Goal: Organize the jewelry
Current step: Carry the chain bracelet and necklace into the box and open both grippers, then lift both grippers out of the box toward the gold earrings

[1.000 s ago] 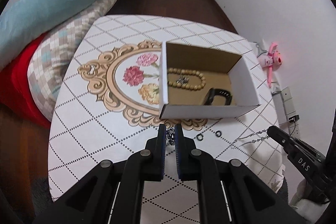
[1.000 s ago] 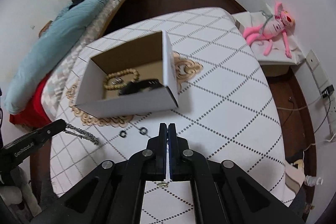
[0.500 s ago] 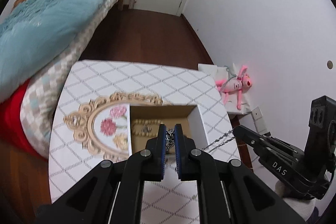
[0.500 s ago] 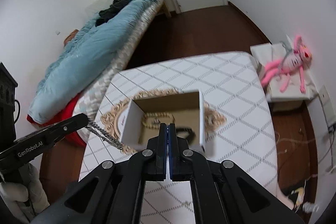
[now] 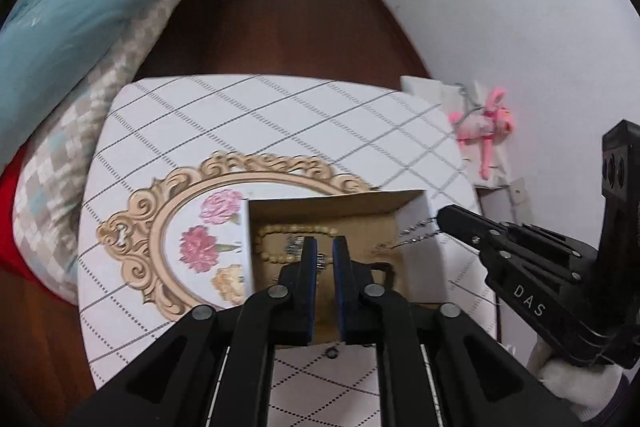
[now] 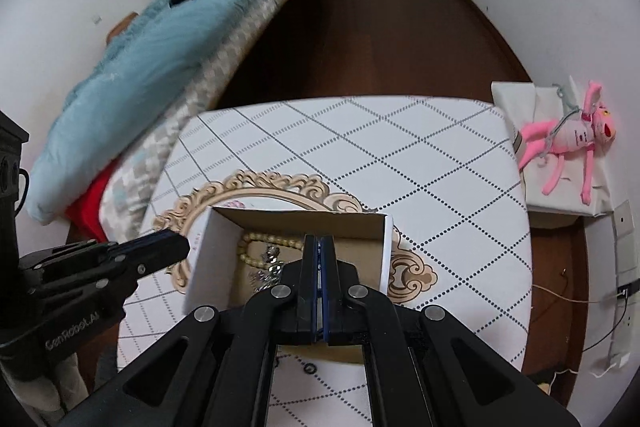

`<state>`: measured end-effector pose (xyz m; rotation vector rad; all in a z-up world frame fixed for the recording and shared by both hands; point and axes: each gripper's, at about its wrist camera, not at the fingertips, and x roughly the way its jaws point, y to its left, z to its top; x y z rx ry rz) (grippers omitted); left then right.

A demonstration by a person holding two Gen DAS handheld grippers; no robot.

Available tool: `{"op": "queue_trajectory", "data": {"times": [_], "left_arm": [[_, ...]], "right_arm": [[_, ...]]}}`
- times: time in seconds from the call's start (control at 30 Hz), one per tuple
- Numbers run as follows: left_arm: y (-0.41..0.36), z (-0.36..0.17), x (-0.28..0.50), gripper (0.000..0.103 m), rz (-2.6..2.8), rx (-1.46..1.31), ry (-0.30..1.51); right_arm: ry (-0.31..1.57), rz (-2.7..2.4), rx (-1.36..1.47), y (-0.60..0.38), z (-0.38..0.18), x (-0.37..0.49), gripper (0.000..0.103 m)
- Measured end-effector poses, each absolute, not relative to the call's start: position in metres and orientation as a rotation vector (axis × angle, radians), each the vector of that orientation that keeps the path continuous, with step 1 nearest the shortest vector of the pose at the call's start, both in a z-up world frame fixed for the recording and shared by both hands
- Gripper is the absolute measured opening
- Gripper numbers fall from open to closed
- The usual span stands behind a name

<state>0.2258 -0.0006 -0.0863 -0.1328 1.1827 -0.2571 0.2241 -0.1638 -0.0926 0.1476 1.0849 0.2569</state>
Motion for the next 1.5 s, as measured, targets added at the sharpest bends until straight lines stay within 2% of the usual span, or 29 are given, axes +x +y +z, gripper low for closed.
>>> {"op": "queue_trajectory", "data": {"times": [0.13,0.17,0.2,0.23,0.27,0.33,0.37,0.4,0.43,0.47,0.5,0.53,0.57,0.6,0.67,0.7,0.77,1.07,1.5], "left_arm": [[0.006,-0.098,0.231,0.014,-0.158,-0.108,1.214],[0.008,-0.101,0.232,0.025,-0.146,-0.111,1.216],[0.011,-0.104,0.232,0.043,-0.129,-0.115,1.217],[0.014,-0.105,0.231,0.052,-0.115,-0.113,1.21],[0.016,-0.107,0.229,0.066,-0.091,-0.102,1.198],[0.018,-0.109,0.228,0.069,-0.078,-0.096,1.187],[0.02,-0.111,0.226,0.07,-0.063,-0.086,1.185],[0.02,-0.113,0.227,0.072,-0.054,-0.08,1.185],[0.02,-0.114,0.226,0.073,-0.047,-0.078,1.185],[0.021,-0.116,0.225,0.077,-0.041,-0.075,1.182],[0.021,-0.118,0.223,0.089,-0.033,-0.067,1.181],[0.02,-0.12,0.221,0.094,-0.024,-0.058,1.178],[0.019,-0.122,0.218,0.101,-0.015,-0.043,1.172],[0.018,-0.123,0.216,0.101,-0.01,-0.035,1.168],[0.017,-0.126,0.211,0.103,-0.002,-0.02,1.161],[0.017,-0.127,0.208,0.103,0.0,-0.013,1.156],[0.015,-0.128,0.203,0.103,0.011,0.011,1.136],[0.015,-0.12,0.189,0.103,0.017,0.017,1.11],[0.024,-0.069,0.145,0.103,0.028,-0.013,1.042]], "right_arm": [[1.164,0.258,0.133,-0.16,-0.115,0.241,0.002],[1.189,0.253,0.132,-0.16,-0.121,0.245,0.002],[1.216,0.25,0.128,-0.159,-0.127,0.248,0.002],[1.241,0.246,0.129,-0.159,-0.133,0.251,0.002],[1.252,0.24,0.127,-0.16,-0.136,0.251,0.003],[1.257,0.225,0.113,-0.161,-0.14,0.249,0.007],[1.257,0.218,0.103,-0.162,-0.141,0.248,0.013],[1.257,0.202,0.088,-0.163,-0.142,0.246,0.025],[1.253,0.19,0.076,-0.165,-0.14,0.244,0.03],[1.247,0.189,0.073,-0.166,-0.14,0.242,0.033],[1.244,0.184,0.067,-0.167,-0.138,0.241,0.043],[1.24,0.157,0.045,-0.167,-0.136,0.238,0.052],[1.231,0.138,0.028,-0.167,-0.135,0.235,0.065],[1.219,0.133,0.024,-0.167,-0.133,0.232,0.07],[1.206,0.096,-0.013,-0.167,-0.13,0.225,0.074],[1.191,0.073,-0.043,-0.166,-0.129,0.221,0.084],[1.18,0.029,-0.088,-0.167,-0.129,0.216,0.094],[1.198,0.003,-0.095,-0.168,-0.142,0.192,0.099],[1.058,0.02,-0.011,-0.169,-0.078,0.147,0.099]]}}
